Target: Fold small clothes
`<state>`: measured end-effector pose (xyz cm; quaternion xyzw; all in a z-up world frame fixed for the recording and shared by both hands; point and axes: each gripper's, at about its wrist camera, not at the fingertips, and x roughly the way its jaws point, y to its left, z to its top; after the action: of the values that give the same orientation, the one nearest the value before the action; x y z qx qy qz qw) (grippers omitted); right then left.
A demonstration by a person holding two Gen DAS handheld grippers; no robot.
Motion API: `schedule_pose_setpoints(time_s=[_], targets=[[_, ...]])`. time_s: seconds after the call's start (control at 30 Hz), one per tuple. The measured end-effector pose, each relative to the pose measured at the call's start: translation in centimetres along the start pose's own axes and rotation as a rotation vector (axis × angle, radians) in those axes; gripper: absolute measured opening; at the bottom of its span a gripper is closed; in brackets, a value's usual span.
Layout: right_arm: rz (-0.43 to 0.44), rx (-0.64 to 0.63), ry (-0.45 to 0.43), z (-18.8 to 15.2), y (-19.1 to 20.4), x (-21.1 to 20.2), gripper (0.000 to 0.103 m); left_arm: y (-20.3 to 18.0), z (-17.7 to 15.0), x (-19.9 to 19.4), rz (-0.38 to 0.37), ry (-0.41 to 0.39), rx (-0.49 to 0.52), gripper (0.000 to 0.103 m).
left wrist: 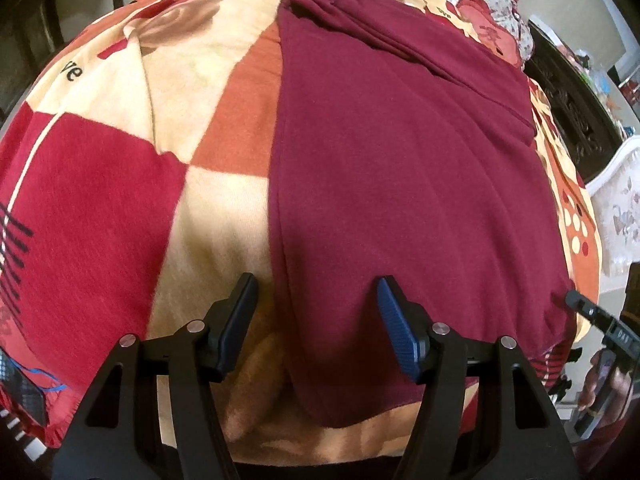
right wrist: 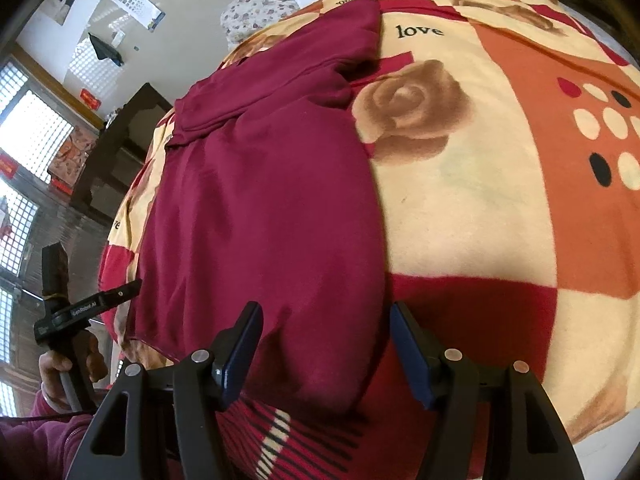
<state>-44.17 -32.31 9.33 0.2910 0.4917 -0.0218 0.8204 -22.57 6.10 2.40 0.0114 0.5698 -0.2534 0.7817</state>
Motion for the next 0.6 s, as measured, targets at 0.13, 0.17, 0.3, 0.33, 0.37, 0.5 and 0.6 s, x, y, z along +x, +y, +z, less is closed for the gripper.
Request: schedule_pose_setpoints(time_s=[0.13, 0.17, 0.3, 0.33, 0.37, 0.5, 0.6], targets=[[0.006, 0.013, -0.008, -0.3, 0.1, 0.0, 0.064, -0.5, -0.4, 0.1, -0.01, 0.015, 0.032, 0.066], [0.008, 0.014, -0.007, -0.3, 0.1, 0.0, 0.064, -0.5, -0.5, 0.1, -0.013, 0.021, 0.035, 0.067], [0.015, 0.001, -0.005, -0.4, 0.2, 0.0, 0.066, -0.1, -0.6, 0.0, -0.043, 0.036, 0.029, 0.068], [0.02, -0.002, -0.007, -0.5, 0.1, 0.1, 0.067, 0.0, -0.6, 0.0, -0.05, 0.034, 0.02, 0.068], [0.026, -0.001, -0.012, -0.6, 0.1, 0.1, 0.067, 0.1, -0.6, 0.0, -0.055, 0.033, 0.011, 0.068], [0.054, 0.019, -0.02, -0.4, -0.3, 0.5, 0.07, -0.6, -0.3, 0.6, -0.093, 0.054, 0.026, 0.09], [0.052, 0.008, -0.014, -0.2, -0.1, 0.6, 0.07, -1.6, -0.3, 0.9, -0.064, 0.064, 0.076, 0.095]])
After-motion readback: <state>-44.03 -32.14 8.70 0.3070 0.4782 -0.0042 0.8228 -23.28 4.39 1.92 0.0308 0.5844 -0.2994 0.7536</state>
